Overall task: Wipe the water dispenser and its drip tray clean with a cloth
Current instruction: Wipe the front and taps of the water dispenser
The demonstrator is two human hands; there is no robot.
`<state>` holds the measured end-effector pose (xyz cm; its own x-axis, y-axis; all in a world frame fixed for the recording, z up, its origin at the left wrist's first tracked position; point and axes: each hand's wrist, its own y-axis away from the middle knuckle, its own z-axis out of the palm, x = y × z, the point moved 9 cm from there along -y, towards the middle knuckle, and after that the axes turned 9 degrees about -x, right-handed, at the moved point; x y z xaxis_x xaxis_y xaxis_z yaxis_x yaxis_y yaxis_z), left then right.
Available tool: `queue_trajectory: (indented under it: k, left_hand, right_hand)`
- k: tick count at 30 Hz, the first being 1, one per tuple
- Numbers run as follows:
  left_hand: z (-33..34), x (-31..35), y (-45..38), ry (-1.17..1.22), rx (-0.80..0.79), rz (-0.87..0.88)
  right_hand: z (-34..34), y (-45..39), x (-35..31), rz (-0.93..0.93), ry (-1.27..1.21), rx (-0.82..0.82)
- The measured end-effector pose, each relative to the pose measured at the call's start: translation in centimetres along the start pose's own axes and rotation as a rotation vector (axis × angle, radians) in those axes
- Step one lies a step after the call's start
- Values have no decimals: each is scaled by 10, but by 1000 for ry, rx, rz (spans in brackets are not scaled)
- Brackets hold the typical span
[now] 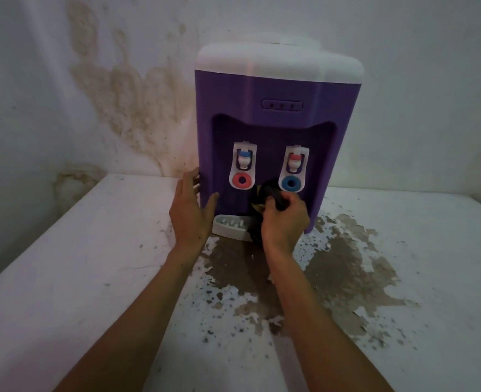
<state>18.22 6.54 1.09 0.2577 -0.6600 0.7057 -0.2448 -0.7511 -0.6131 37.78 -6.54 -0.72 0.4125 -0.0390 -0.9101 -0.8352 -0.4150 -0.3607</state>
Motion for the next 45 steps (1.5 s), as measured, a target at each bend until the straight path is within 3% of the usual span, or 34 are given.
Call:
queue_trajectory:
  k: [6, 13, 16, 20, 25, 31, 37, 41, 45]
  left_hand:
    - [-2, -13, -4, 77, -21, 22]
    - [-6, -14, -6, 121, -75, 62]
    - [-8, -13, -6, 145, -76, 59]
    - [-9, -10, -7, 131, -65, 69]
    - [-7, -13, -7, 129, -61, 59]
    - [-11, -16, -7, 122, -29, 48]
    - [-11, -18, -7, 130, -40, 34]
    - [-13, -16, -9, 140, -44, 31]
    - [-15, -16, -11, 129, -45, 28]
  right_hand:
    - [46, 16, -7, 43, -34, -100]
    - [80, 28, -31, -189, 88, -334]
    - [57, 18, -27, -197, 163, -237]
    - [18, 5, 4, 15, 88, -42]
    - [41, 14, 0, 112, -29, -162]
    - [75, 33, -18, 38, -41, -294]
    - [80, 34, -15, 155, -220, -305]
    - [77, 37, -20, 192, -326, -219]
    - [73, 43, -30, 87, -285, -186]
